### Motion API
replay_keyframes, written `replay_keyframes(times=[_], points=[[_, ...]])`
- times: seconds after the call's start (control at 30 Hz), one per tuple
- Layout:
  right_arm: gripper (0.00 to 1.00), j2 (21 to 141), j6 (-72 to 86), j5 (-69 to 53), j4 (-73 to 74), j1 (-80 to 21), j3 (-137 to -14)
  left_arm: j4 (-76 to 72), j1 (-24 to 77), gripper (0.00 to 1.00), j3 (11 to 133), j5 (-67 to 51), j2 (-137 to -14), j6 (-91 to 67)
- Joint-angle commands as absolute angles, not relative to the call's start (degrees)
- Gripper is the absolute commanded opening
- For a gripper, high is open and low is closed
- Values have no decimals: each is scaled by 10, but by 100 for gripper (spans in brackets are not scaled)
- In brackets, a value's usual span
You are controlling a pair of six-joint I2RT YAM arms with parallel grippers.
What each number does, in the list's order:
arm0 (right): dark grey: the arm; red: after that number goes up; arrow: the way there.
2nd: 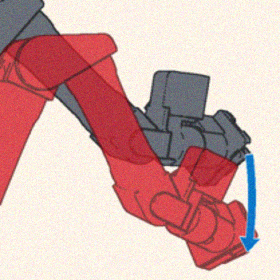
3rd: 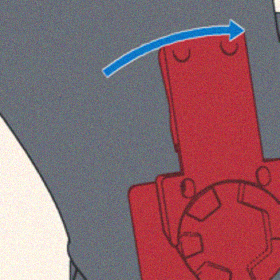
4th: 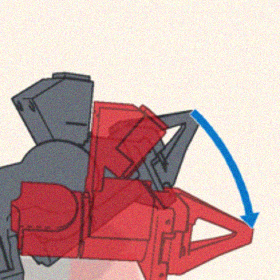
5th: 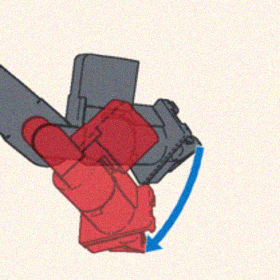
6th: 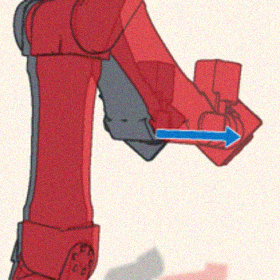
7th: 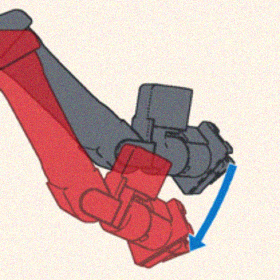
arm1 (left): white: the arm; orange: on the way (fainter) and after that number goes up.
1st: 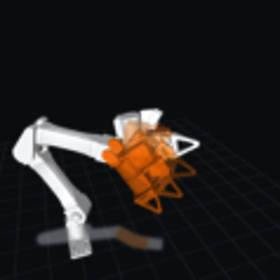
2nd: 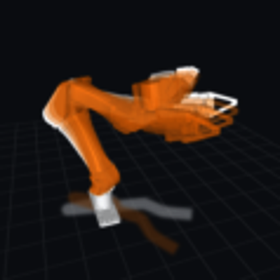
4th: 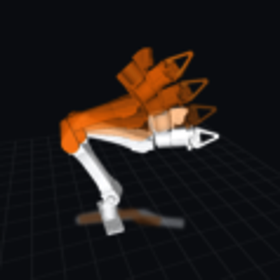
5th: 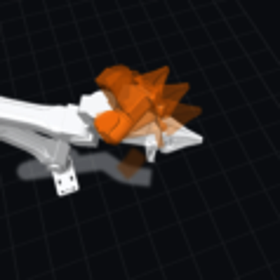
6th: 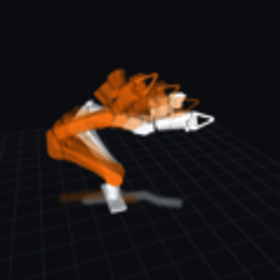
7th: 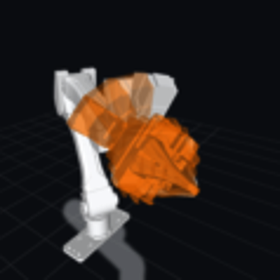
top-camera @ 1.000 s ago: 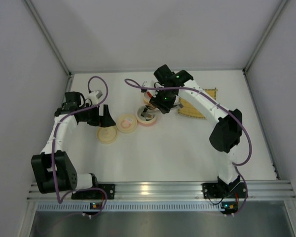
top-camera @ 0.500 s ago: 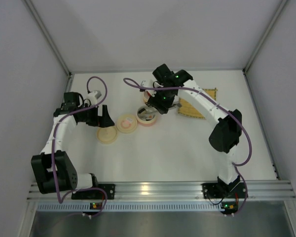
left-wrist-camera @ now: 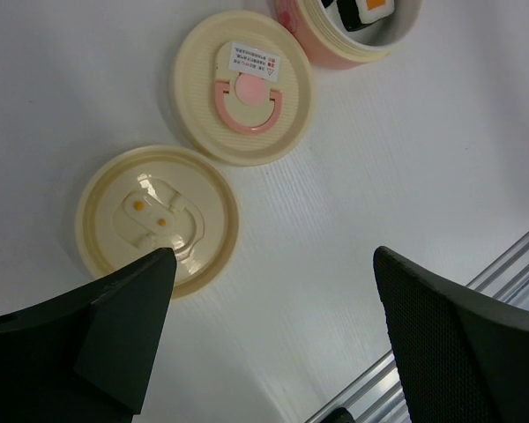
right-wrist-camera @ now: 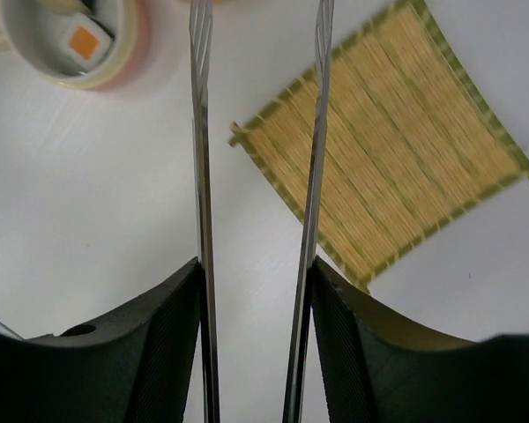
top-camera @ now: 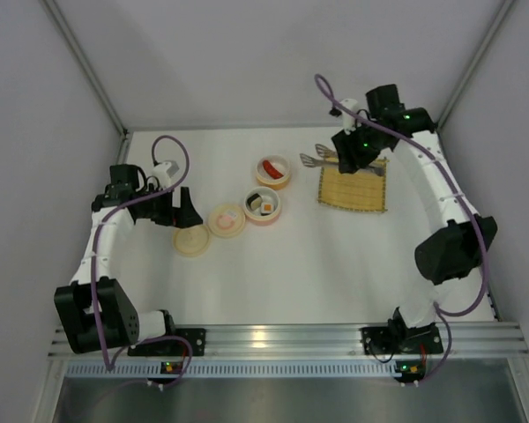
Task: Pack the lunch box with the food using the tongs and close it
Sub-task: Place the clamp on the plate.
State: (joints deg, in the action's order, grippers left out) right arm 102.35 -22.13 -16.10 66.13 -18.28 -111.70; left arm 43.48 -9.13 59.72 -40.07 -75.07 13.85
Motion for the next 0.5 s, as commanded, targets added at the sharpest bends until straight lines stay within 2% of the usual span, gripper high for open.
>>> replay_keyframes(times=[0.0, 0.3, 0.47], points=[[49, 942, -212, -205, 619, -98, -1058, 444, -97, 98, 621, -421, -728, 158], [44, 891, -334, -252, 577, 96, -916, 443, -97, 98, 621, -434, -724, 164], [43, 944, -493, -303, 646, 130, -949, 442, -97, 98, 622, -433, -729, 165]])
